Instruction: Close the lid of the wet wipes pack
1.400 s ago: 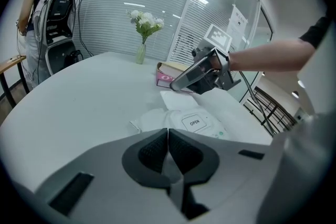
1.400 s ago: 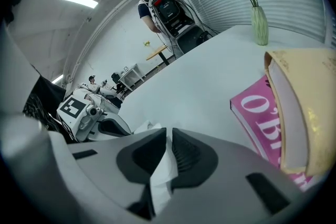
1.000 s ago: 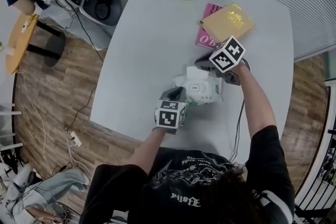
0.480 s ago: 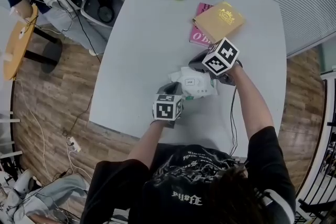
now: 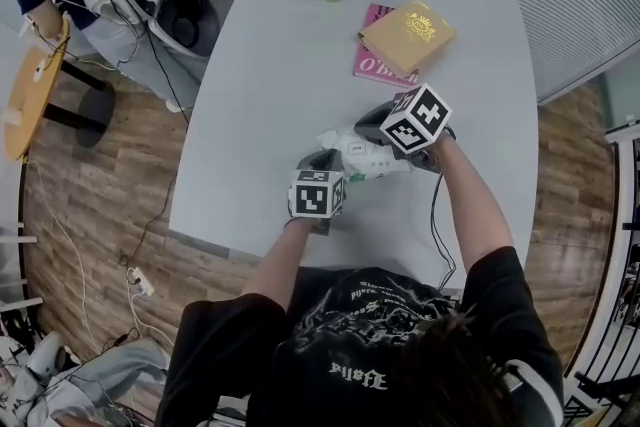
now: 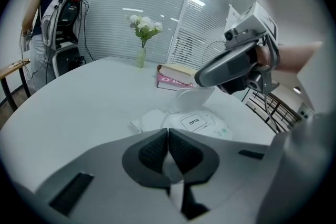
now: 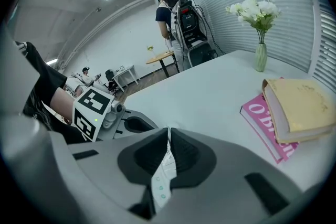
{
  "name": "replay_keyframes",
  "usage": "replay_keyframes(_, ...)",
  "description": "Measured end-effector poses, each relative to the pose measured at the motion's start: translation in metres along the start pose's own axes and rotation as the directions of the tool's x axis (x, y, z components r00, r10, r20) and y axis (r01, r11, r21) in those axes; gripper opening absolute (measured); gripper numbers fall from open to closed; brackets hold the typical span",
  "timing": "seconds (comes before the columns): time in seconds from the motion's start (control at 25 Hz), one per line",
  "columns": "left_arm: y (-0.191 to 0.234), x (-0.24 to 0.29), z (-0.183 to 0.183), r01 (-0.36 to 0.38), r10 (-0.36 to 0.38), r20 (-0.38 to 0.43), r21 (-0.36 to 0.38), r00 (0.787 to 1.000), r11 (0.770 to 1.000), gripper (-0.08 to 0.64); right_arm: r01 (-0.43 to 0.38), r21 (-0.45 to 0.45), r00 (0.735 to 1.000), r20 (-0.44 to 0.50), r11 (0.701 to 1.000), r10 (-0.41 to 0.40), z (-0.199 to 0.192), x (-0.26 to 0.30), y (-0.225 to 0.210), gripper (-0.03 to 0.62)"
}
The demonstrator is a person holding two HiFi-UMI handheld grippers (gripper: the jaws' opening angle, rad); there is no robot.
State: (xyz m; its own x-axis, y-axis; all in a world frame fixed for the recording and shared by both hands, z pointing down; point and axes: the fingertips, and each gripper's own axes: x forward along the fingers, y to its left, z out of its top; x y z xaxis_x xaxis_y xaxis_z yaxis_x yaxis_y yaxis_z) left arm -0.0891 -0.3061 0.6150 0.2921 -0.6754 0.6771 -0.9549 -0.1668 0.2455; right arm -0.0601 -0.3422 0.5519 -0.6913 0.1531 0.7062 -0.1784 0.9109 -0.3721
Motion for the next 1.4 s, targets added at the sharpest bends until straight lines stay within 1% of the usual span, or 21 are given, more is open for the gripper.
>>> replay_keyframes(0.2,-0.001,0.000,0.000,-0.021,0.022,-0.006,0.055,1.000,0.998,0.009,0.014,0.009,1.000,0.018,1.000,-0.014,-0.009,0.000,0.007,0.018)
replay_keyframes(0.36,-0.001,-0.002,0.000,-0.025,0.025,0.000,0.040,1.000,0.999,0.009,0.015,0.017,1.000,0.027,1.000,-0.015,-0.017,0.002,0.016,0.021)
replay_keyframes(0.52,-0.001,-0.002,0.000,-0.039,0.039,0.008,0.075,0.999,0.996,0.009,-0.004,0.027,1.000,0.013,1.000,0.003,-0.029,0.009,0.023,0.025)
replay_keyframes(0.72,-0.002,-0.002,0.001,-0.042,0.041,0.018,0.056,0.999,0.998,0.009,0.005,0.036,1.000,-0.030,0.999,-0.004,-0.048,0.019,0.028,0.012)
replay_keyframes(0.8,-0.003,-0.001,0.000,-0.043,0.042,0.018,0.057,0.999,0.997,0.009,0.006,0.057,1.000,-0.024,0.998,-0.005,-0.052,0.024,0.029,0.000)
replay_keyframes(0.96,-0.003,-0.002,0.000,-0.048,0.047,0.018,0.062,0.999,0.997,0.009,0.024,0.095,1.000,-0.005,0.995,-0.023,-0.058,0.031,0.031,0.000)
replay_keyframes(1.12,0.000,-0.008,-0.003,-0.060,0.058,0.029,0.050,0.998,0.997,0.009,0.035,0.130,0.999,0.023,0.991,-0.038,-0.060,0.034,0.031,0.000)
replay_keyframes(1.2,-0.001,-0.012,-0.004,-0.054,0.053,0.039,0.036,0.998,0.998,0.009,0.039,0.155,0.999,0.029,0.987,-0.044,-0.061,0.034,0.027,0.000)
replay_keyframes(1.28,-0.003,-0.017,-0.006,-0.039,0.039,0.050,0.011,0.998,0.999,0.009,0.041,0.208,0.998,0.034,0.977,-0.049,-0.062,0.034,0.023,0.000)
replay_keyframes(1.4,-0.002,-0.026,-0.011,-0.025,0.026,0.065,-0.021,0.998,0.999,0.009,0.028,0.332,0.996,0.068,0.943,-0.053,-0.059,0.031,0.017,-0.002)
